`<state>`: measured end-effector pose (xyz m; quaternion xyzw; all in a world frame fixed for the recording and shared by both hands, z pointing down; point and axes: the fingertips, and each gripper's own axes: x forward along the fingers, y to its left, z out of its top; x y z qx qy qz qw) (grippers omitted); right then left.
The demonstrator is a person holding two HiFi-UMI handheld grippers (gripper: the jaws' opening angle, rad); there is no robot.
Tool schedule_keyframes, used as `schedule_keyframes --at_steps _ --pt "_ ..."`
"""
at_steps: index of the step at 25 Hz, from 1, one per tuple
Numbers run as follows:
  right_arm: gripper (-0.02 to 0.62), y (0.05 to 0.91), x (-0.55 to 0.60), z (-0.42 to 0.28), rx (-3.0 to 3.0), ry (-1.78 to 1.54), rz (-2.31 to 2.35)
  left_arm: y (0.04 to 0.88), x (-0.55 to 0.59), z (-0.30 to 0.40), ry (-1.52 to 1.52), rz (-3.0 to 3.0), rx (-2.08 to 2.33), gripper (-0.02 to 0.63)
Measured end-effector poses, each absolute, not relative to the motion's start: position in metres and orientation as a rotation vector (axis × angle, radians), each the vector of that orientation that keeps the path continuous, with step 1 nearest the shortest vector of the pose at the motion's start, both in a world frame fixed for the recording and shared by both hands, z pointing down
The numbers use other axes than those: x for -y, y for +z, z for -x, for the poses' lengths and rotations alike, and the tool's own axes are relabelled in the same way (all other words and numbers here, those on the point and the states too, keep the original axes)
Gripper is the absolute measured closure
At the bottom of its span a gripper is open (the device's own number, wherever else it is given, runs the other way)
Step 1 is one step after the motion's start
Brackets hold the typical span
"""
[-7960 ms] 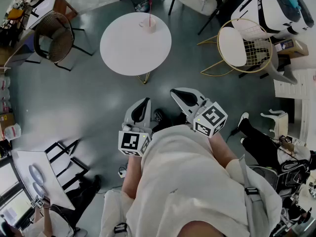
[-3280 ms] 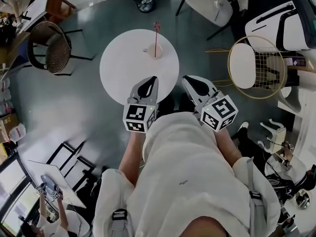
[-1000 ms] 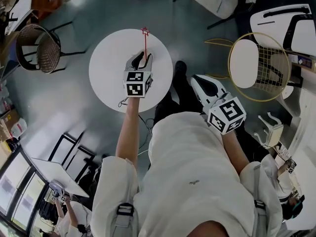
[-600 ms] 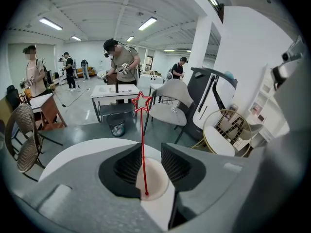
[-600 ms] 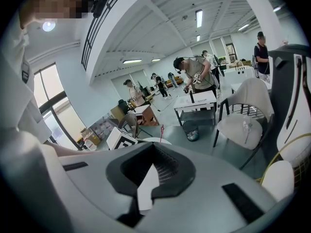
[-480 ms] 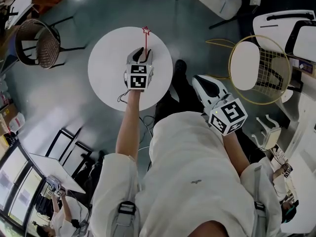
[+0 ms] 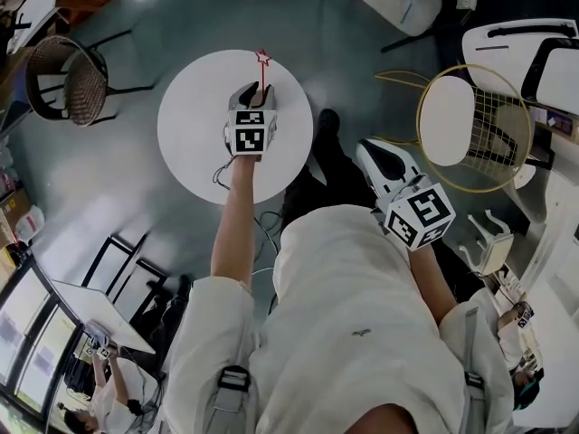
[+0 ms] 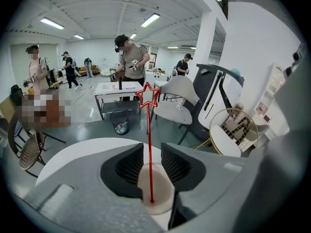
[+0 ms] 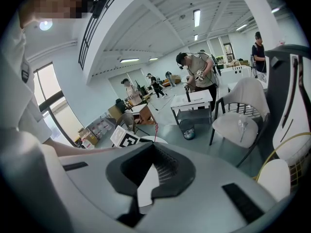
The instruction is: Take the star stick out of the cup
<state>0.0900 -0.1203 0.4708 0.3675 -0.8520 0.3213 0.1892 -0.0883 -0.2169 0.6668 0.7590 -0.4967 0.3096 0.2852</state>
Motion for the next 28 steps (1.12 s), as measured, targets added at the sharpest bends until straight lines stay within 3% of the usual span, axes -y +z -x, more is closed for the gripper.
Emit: schedule_keyframes --at_steps 12,28 --pt "0.589 0.475 0.122 -0.099 2.381 0.910 -1.040 0.674 0.224 0.087 0.826 -2.011 1.336 0.501" --pt "0.589 0.475 0.121 -0.103 2.378 0.910 -1.048 0.675 0.225 0.089 0.829 -1.995 1.385 0.575"
